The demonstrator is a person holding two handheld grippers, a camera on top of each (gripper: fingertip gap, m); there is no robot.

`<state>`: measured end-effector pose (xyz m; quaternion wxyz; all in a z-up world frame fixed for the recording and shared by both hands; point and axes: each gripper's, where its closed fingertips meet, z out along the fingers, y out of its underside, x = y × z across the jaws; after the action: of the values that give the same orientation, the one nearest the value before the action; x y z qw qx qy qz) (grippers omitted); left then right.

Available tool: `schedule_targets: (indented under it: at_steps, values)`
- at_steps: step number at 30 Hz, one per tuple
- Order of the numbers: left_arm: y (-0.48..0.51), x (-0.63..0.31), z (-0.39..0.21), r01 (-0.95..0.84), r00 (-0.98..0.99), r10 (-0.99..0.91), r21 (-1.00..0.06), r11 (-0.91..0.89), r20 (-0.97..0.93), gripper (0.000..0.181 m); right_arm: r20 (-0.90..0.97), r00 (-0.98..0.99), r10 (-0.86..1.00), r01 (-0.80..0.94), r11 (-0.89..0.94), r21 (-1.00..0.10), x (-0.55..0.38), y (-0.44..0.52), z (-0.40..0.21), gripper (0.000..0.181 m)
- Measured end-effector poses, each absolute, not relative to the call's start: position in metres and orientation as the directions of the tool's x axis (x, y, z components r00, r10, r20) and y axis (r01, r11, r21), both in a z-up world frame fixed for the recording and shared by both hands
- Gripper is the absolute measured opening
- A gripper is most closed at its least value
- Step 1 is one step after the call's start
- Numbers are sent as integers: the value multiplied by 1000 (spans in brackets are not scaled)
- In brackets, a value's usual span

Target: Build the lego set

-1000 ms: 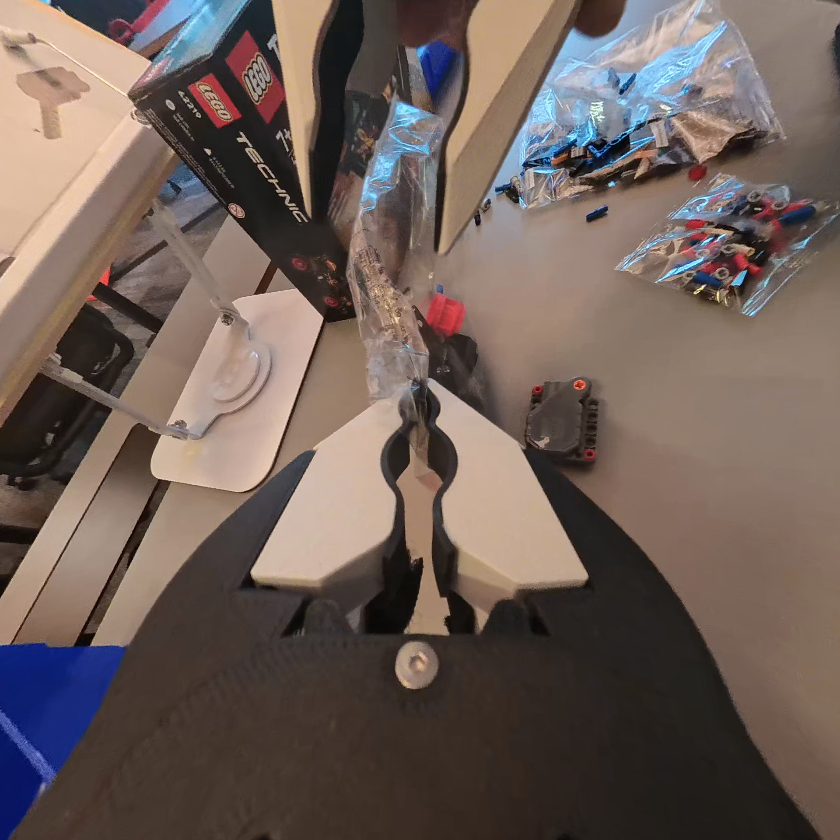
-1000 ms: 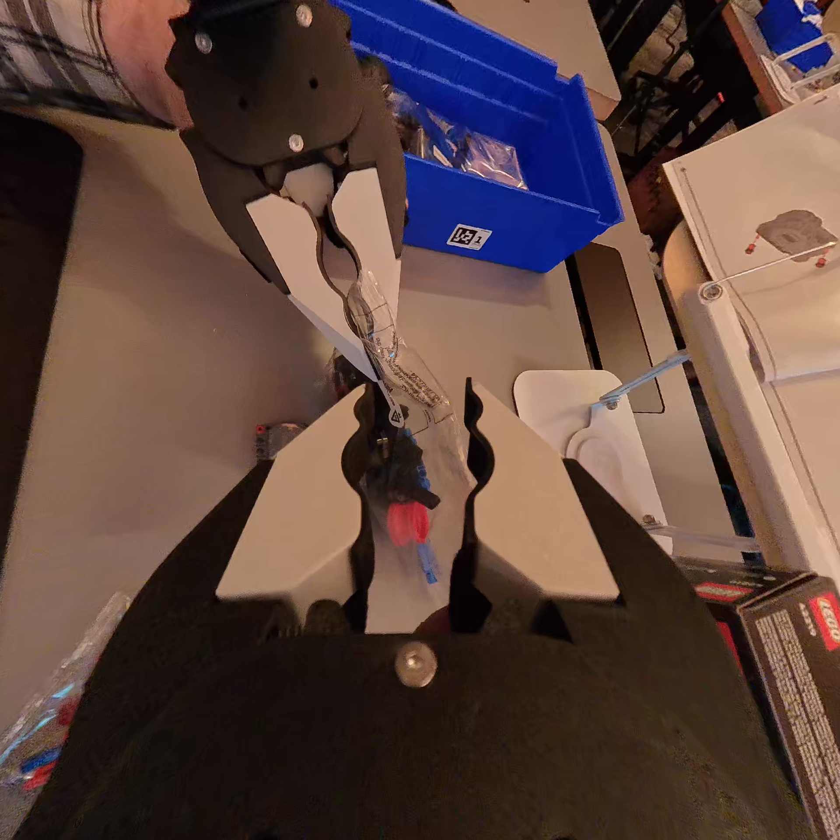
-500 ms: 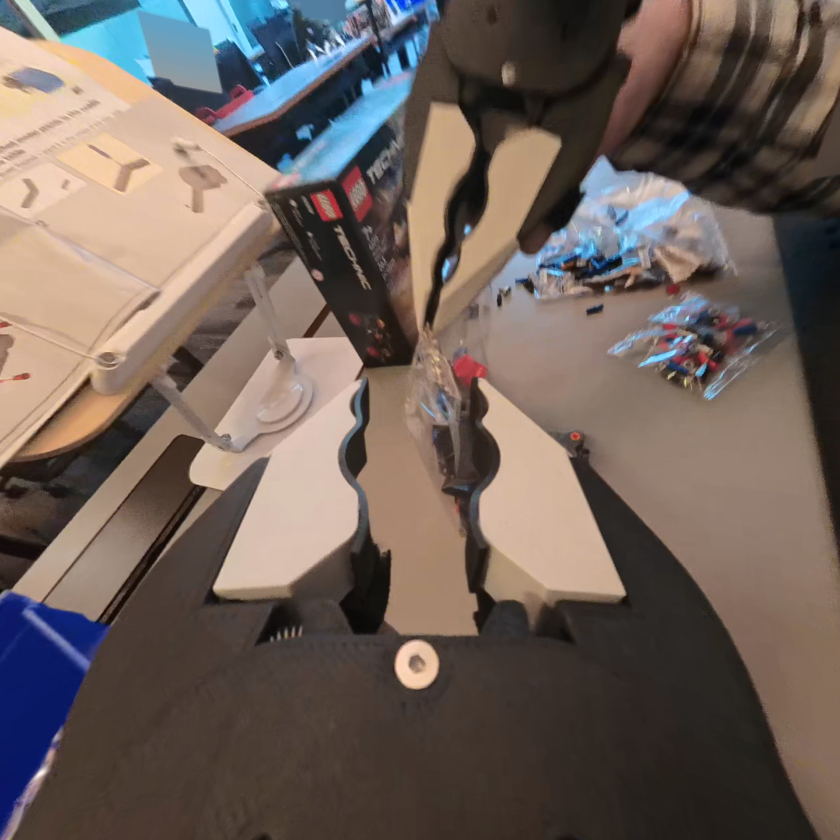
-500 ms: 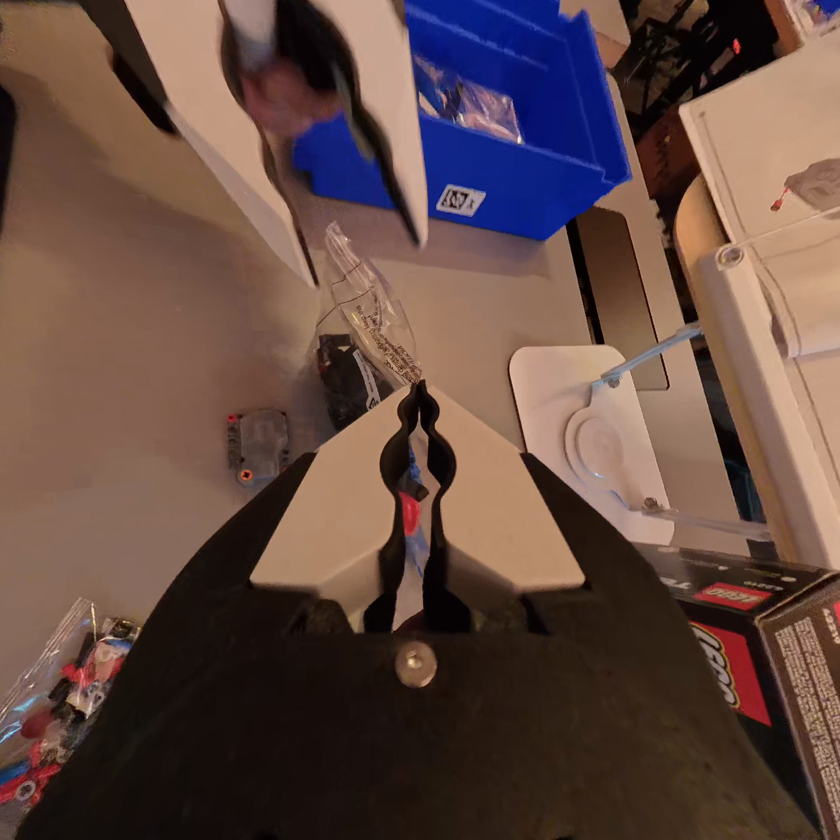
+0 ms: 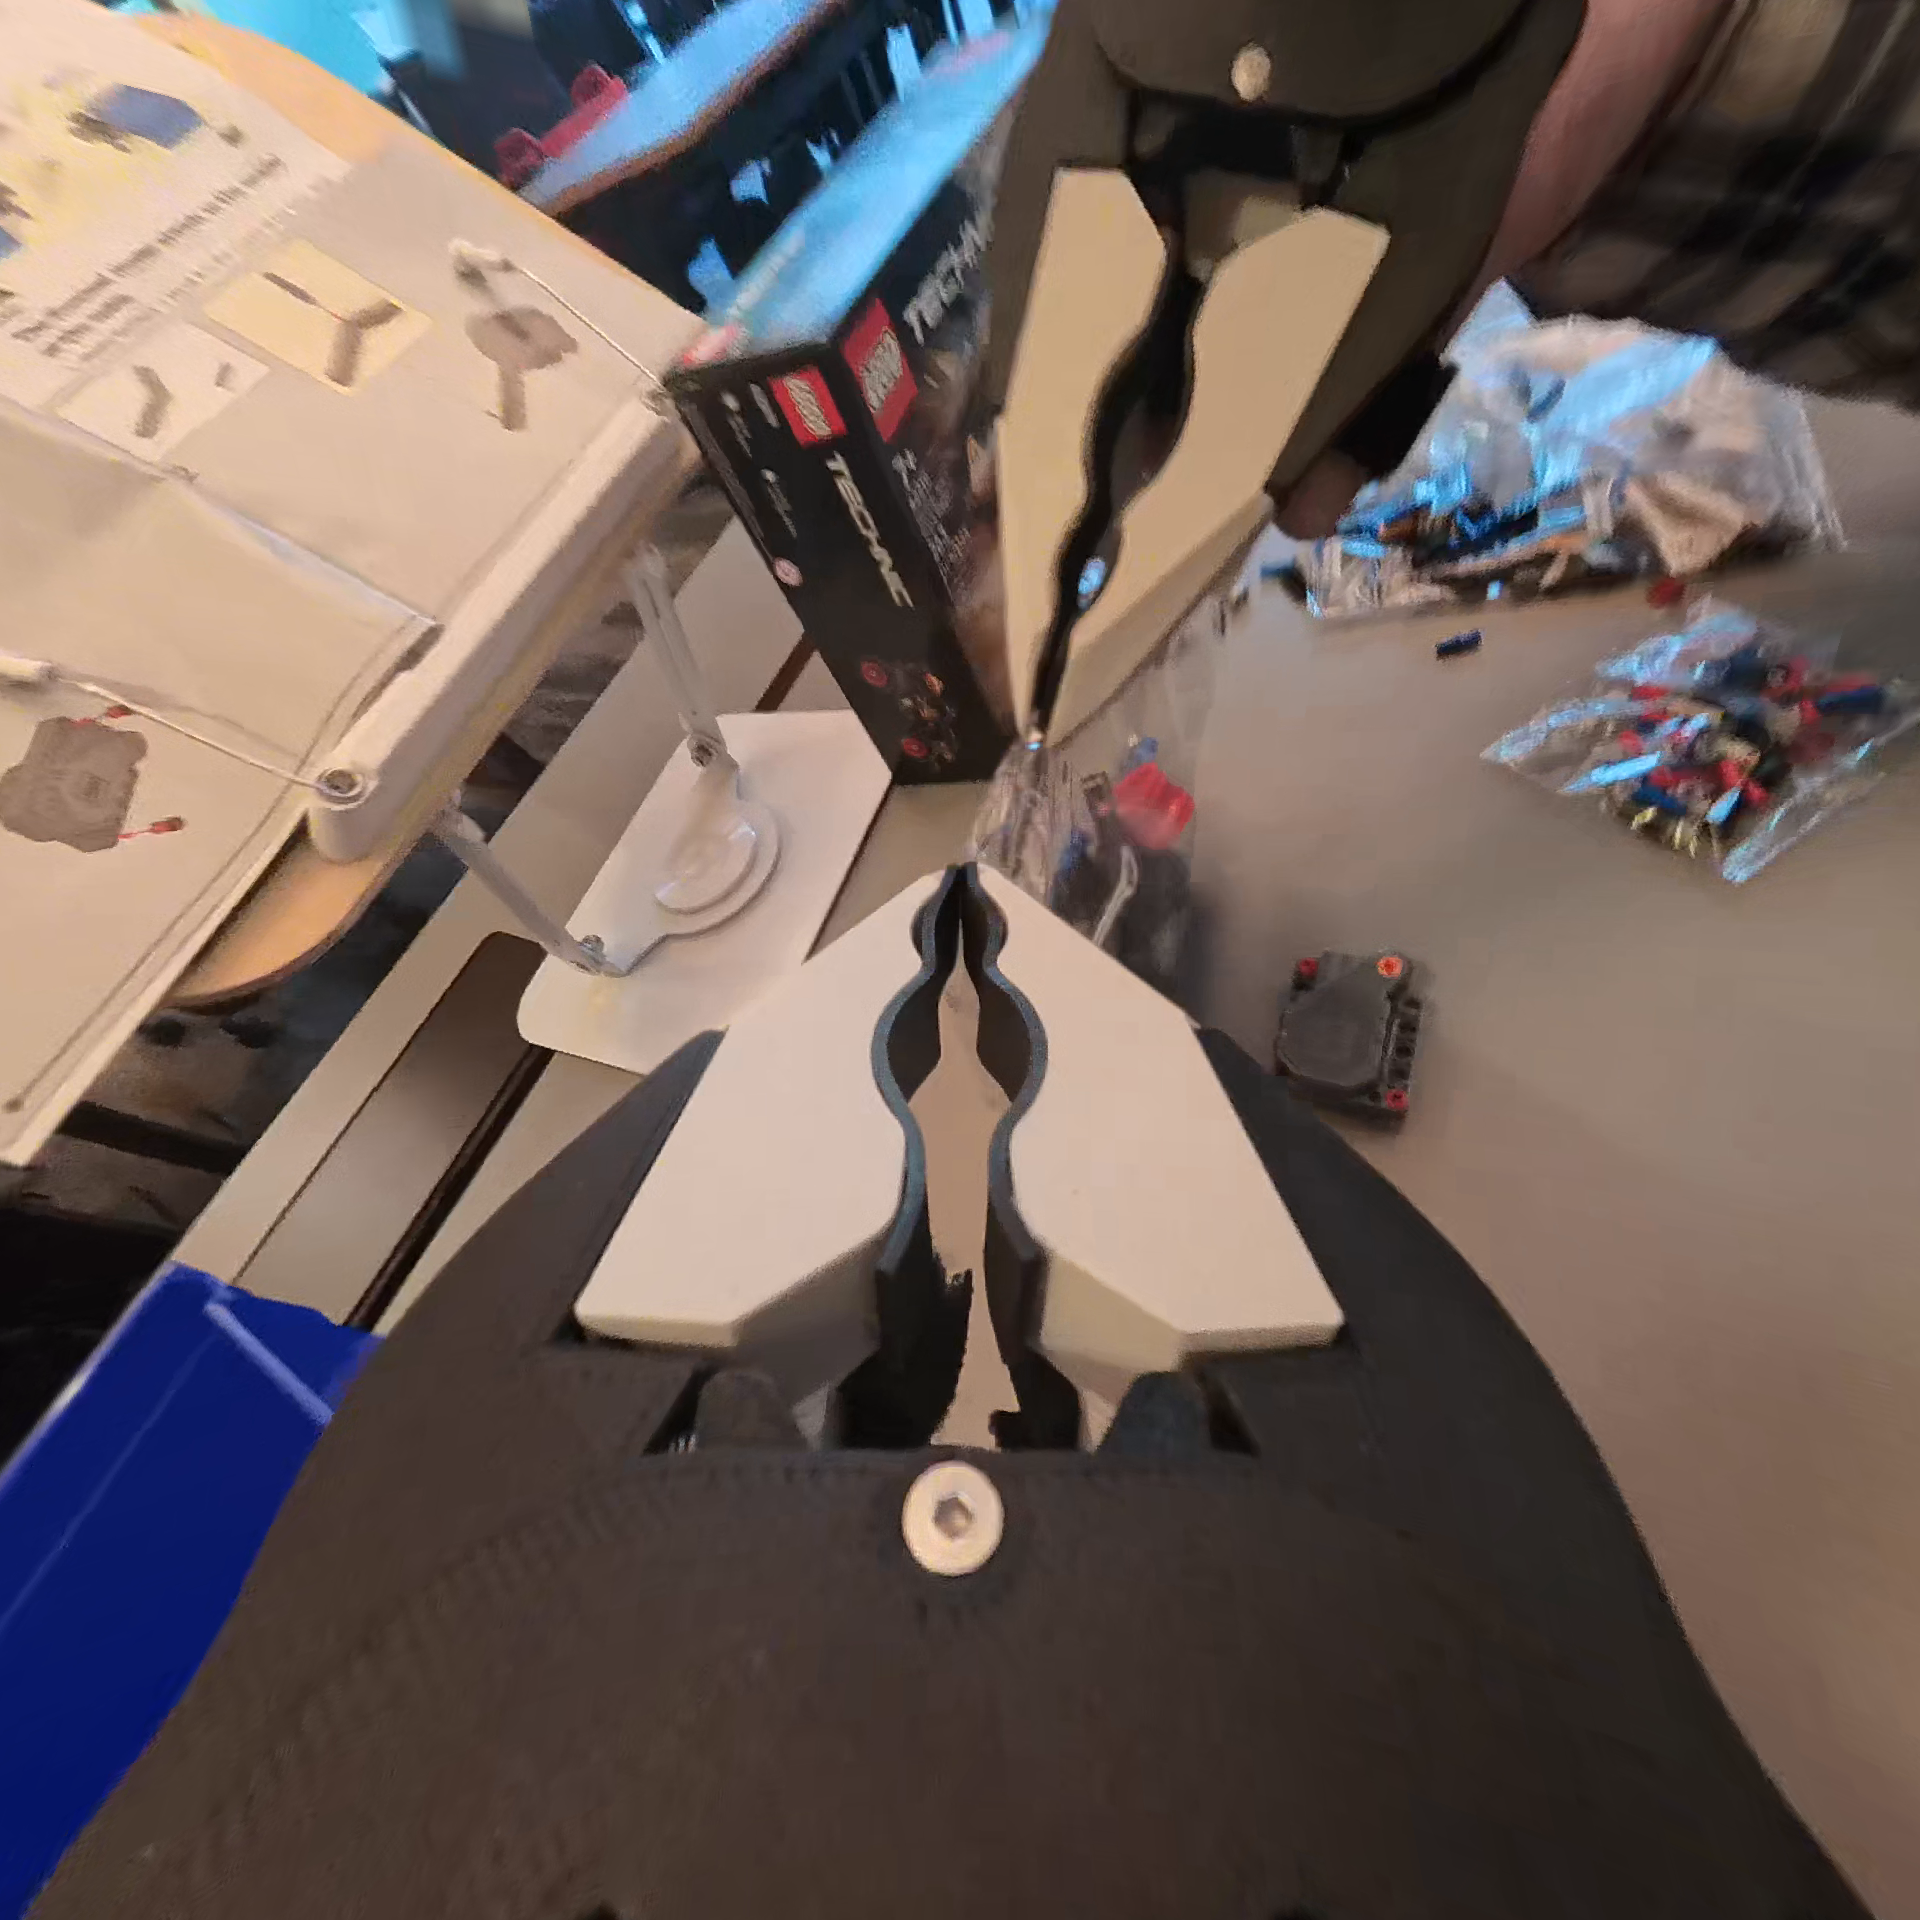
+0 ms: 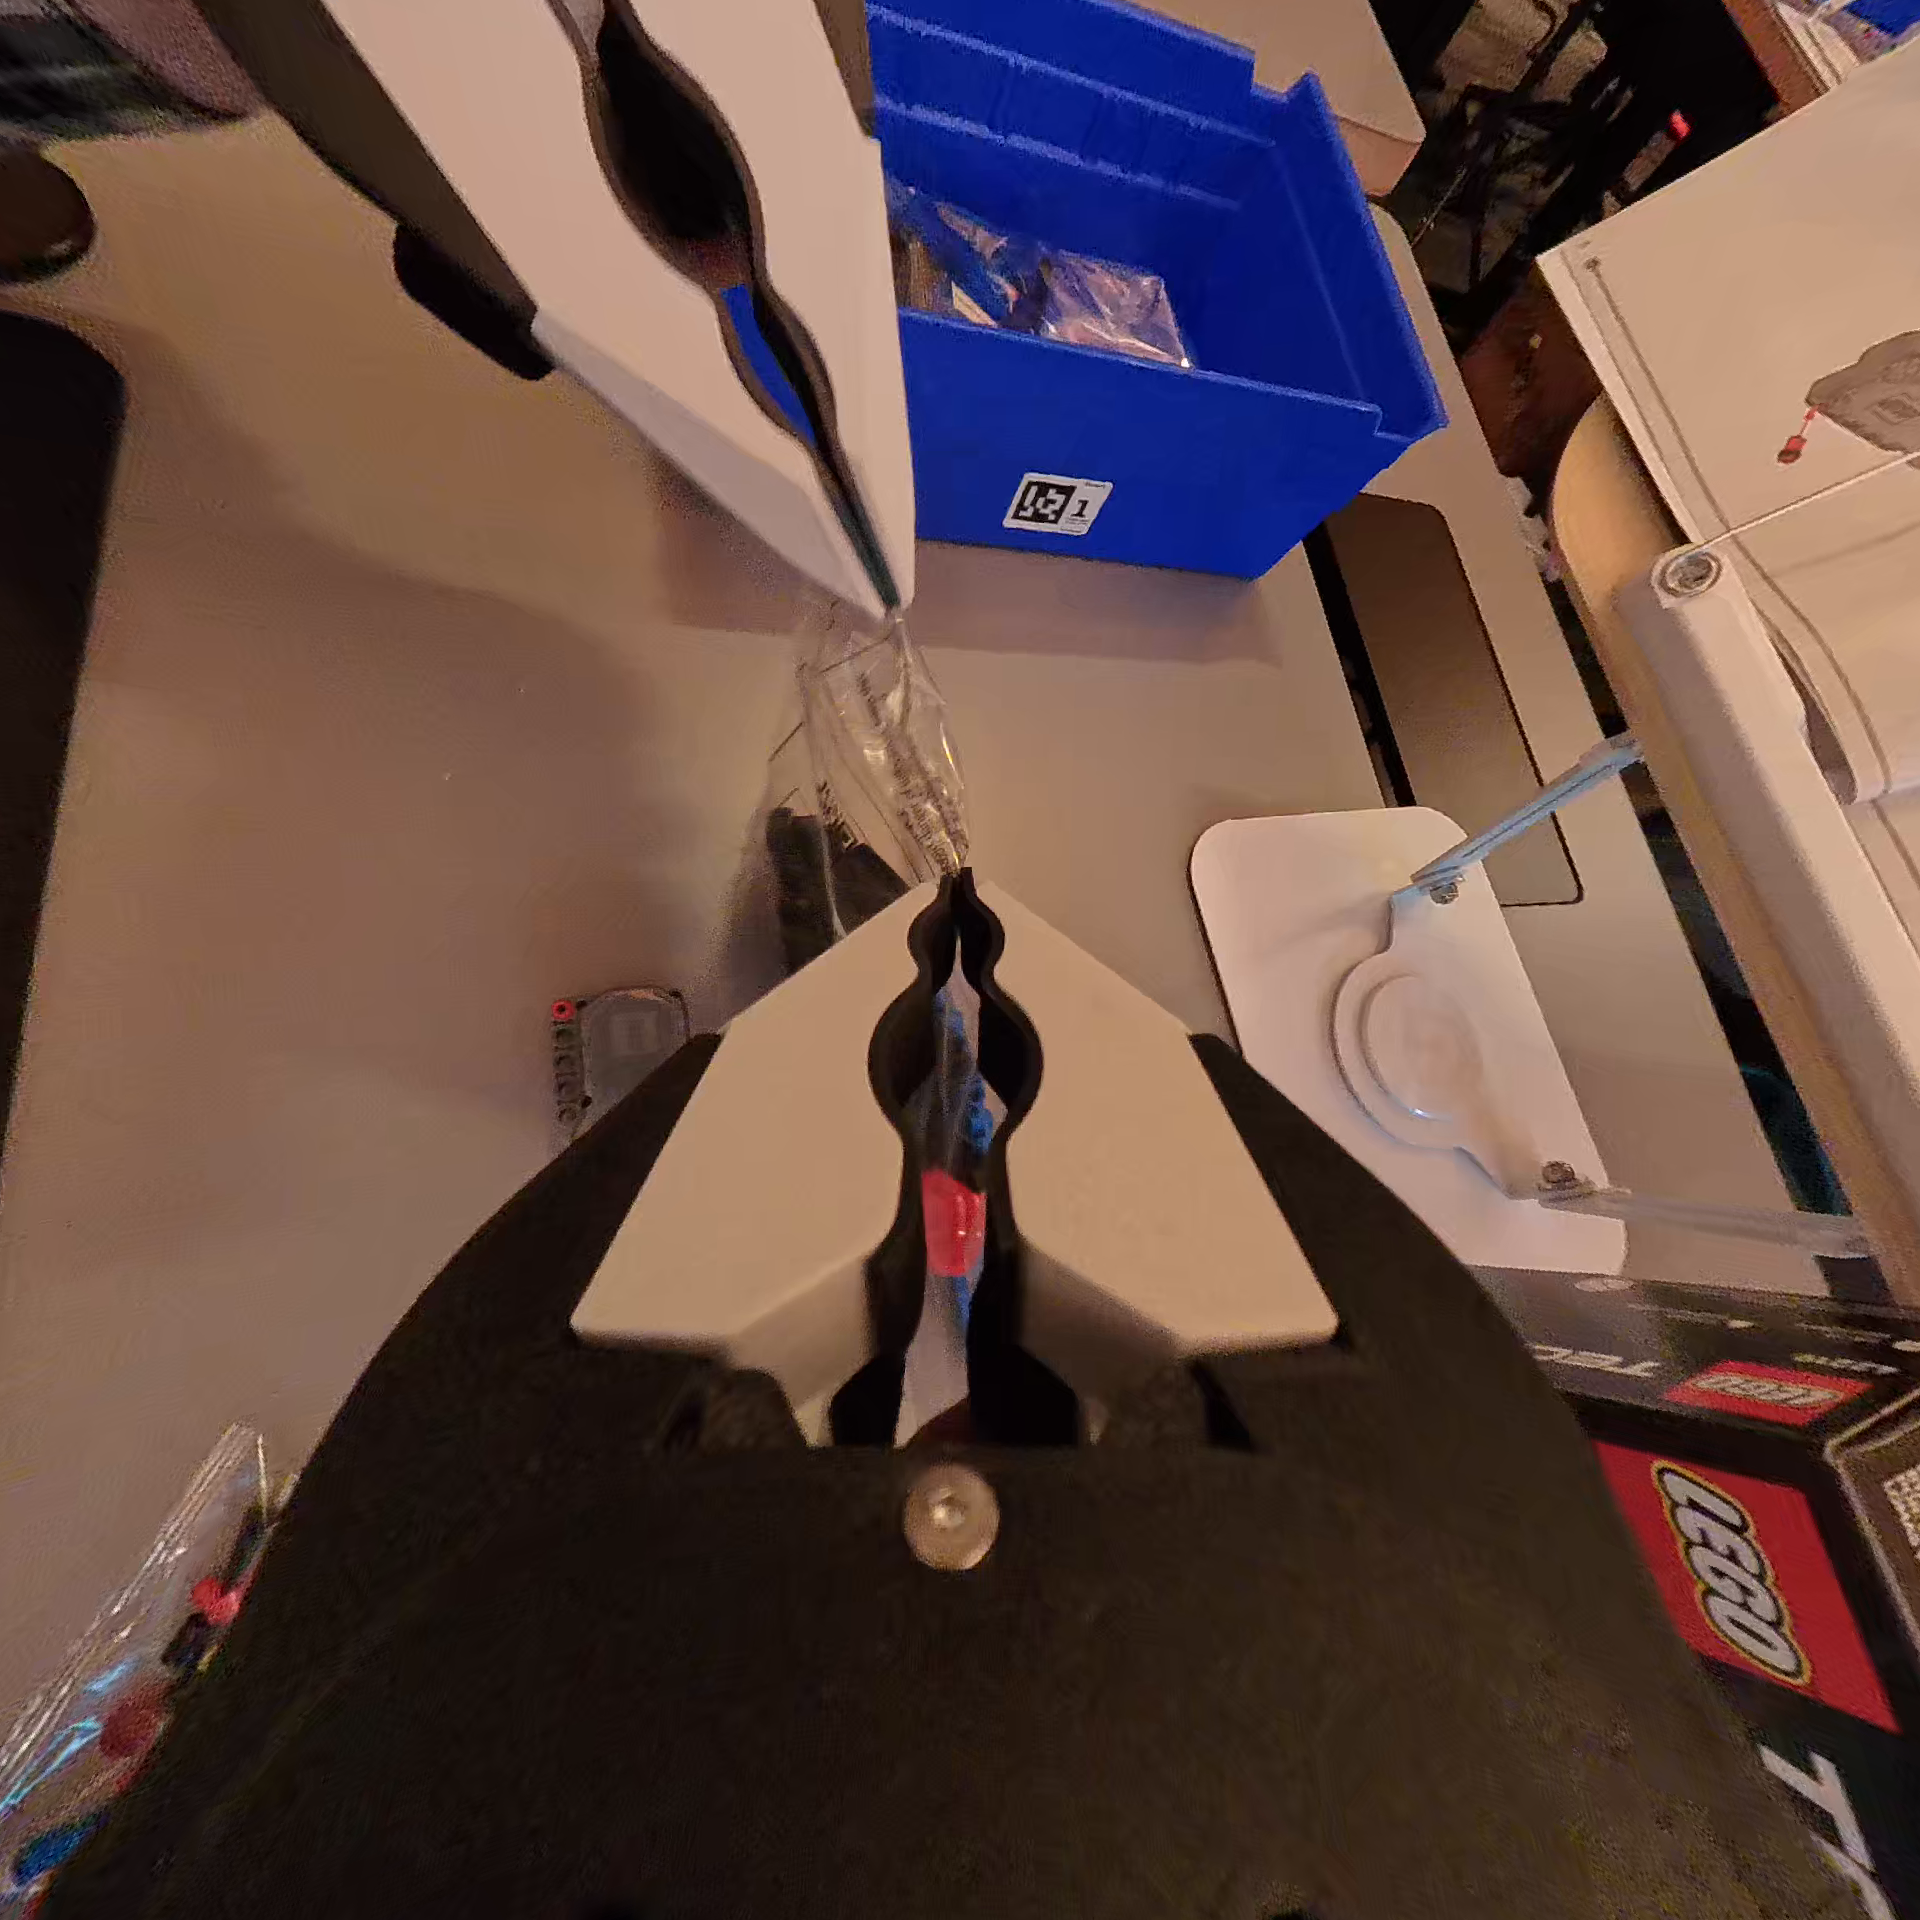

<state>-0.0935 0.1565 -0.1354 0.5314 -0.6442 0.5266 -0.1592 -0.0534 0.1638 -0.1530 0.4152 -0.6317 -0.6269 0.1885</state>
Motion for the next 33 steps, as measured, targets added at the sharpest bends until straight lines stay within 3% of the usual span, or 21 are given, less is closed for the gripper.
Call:
schedule_targets:
  at_steps: [4, 8, 12, 14, 21, 24, 33]
  values:
    - [157, -94, -119, -289, 426, -894, -957, 13, -141, 0, 228, 147, 963, 568, 106, -816, -55, 160, -144, 0]
    - [154, -91, -126, -310, 396, -909, -951, 0, -130, 0, 254, 156, 954, 543, 132, -829, -62, 159, -134, 20]
    - [149, -86, -128, -342, 351, -924, -939, 25, -153, 0, 342, 126, 931, 576, 212, -790, -77, 161, -132, 16]
    - [148, -87, -129, -355, 342, -925, -934, 34, -164, 0, 350, 90, 932, 584, 235, -777, -82, 159, -135, 0]
    - [159, -87, -133, -453, 391, -875, -887, 88, -286, 12, 358, 89, 929, 583, 243, -775, -87, 156, -137, 0]
    - [162, -84, -143, -516, 374, -873, -852, 86, -315, 0, 361, 102, 927, 590, 236, -773, -87, 159, -139, 0]
    - [164, -86, -146, -486, 356, -905, -873, 35, -234, 0, 458, 93, 884, 612, 312, -727, -95, 162, -141, 0]
